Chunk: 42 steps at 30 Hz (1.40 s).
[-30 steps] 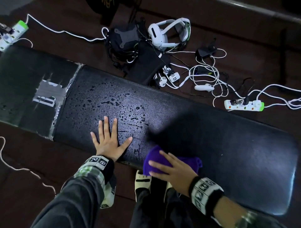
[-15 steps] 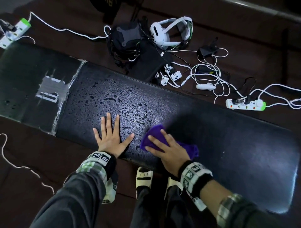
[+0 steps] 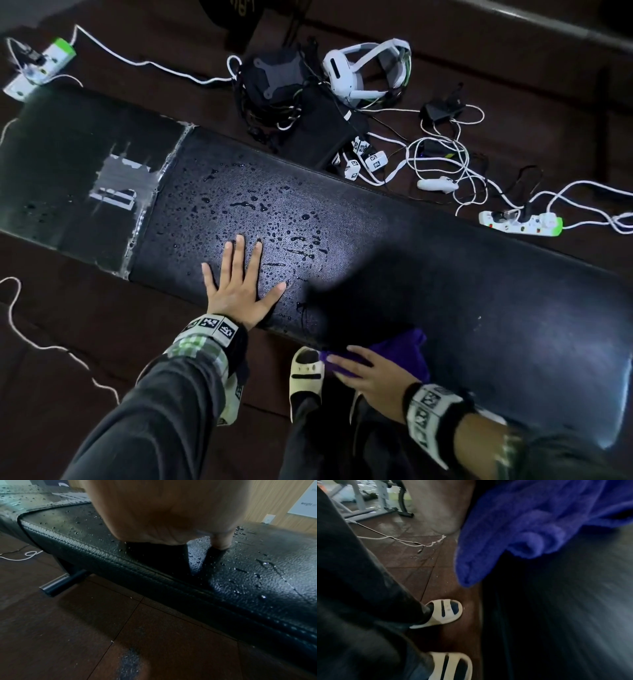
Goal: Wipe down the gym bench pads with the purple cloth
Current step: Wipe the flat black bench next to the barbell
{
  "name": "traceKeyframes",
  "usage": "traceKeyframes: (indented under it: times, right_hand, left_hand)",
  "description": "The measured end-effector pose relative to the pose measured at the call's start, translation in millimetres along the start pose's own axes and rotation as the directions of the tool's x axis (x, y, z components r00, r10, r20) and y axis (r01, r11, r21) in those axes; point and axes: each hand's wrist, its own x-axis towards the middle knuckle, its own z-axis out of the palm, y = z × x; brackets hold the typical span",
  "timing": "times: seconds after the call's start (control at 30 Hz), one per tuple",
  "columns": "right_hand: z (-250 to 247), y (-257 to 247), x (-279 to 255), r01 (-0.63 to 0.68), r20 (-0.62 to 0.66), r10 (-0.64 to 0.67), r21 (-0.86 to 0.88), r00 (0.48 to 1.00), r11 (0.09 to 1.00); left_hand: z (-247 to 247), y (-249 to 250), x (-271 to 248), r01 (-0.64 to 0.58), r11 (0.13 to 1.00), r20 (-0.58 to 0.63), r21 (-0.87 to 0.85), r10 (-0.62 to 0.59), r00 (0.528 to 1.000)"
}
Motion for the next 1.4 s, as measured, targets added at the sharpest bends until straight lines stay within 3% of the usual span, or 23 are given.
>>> traceKeyframes:
  times: [0.17, 0.27, 0.33, 0.43, 0.57, 0.63, 0.67, 0.77, 0.87, 0.97, 1.1, 1.17, 1.27, 1.33, 1.4]
  right_hand:
    - [-50, 1, 64, -0.041, -0.156, 0.049, 0.053, 0.987, 0.998]
    - [-30, -4, 55, 0.028, -0.197, -0.028, -0.002, 0.980, 1.000]
    - [-8, -7, 21, 0.072, -0.006, -0.073, -0.074, 0.997, 0.995]
    - [23, -14, -30, 0.187, 0.245, -0.145, -0.155, 0.958, 0.970]
    - [25, -14, -29, 0.118, 0.264, -0.090, -0.090, 0.960, 0.989]
    - [6, -10, -1, 0.053, 0.168, -0.048, -0.027, 0.985, 0.998]
    - [-3, -7, 16, 0.031, 0.061, -0.031, -0.004, 0.998, 1.000]
    - [-41, 3, 58, -0.028, -0.190, 0.030, 0.015, 0.981, 1.000]
    - [-50, 6, 65, -0.048, -0.321, 0.075, 0.090, 0.944, 0.995]
    - [-27, -2, 41, -0.096, -0.437, 0.130, 0.099, 0.890, 0.990]
    - [12, -6, -6, -0.215, -0.463, 0.284, 0.196, 0.840, 0.957]
    - [17, 0, -18, -0.347, -0.384, 0.485, 0.376, 0.786, 0.859]
    - [3, 17, -15, -0.512, -0.247, 0.732, 0.574, 0.635, 0.639]
    - [-10, 32, 1, -0.527, -0.216, 0.788, 0.638, 0.577, 0.561]
    - [-31, 50, 23, -0.521, -0.181, 0.801, 0.674, 0.571, 0.524]
  left_hand:
    - [-2, 0, 0, -0.006, 1.000, -0.004, -0.015, 0.005, 1.000]
    - [-3, 0, 0, -0.009, 1.000, 0.012, -0.010, 0.009, 1.000]
    - [-3, -1, 0, -0.014, 1.000, 0.017, -0.012, 0.014, 1.000]
    - [-2, -1, 1, -0.018, 1.000, 0.008, -0.013, 0.019, 1.000]
    - [1, -2, 2, -0.017, 1.000, -0.009, -0.013, 0.017, 1.000]
    - [2, -2, 2, -0.016, 1.000, -0.019, -0.011, 0.015, 1.000]
    - [3, -2, 2, -0.015, 1.000, -0.026, -0.012, 0.015, 1.000]
    - [5, -3, 2, -0.020, 1.000, -0.044, -0.008, 0.019, 0.999]
    - [9, -5, 3, -0.030, 0.999, -0.075, -0.011, 0.029, 0.997]
    - [13, -9, 1, -0.050, 0.999, -0.144, -0.013, 0.047, 0.988]
    - [6, -20, 0, -0.127, 0.991, -0.260, -0.048, 0.111, 0.959]
    - [-1, -33, 4, -0.130, 0.990, -0.301, -0.052, 0.109, 0.947]
    - [-3, -58, 9, -0.015, 0.997, -0.282, -0.078, -0.008, 0.959]
    - [0, -64, 11, 0.021, 0.998, -0.243, -0.058, -0.034, 0.969]
    - [2, -61, 12, 0.046, 0.998, -0.211, -0.047, -0.055, 0.976]
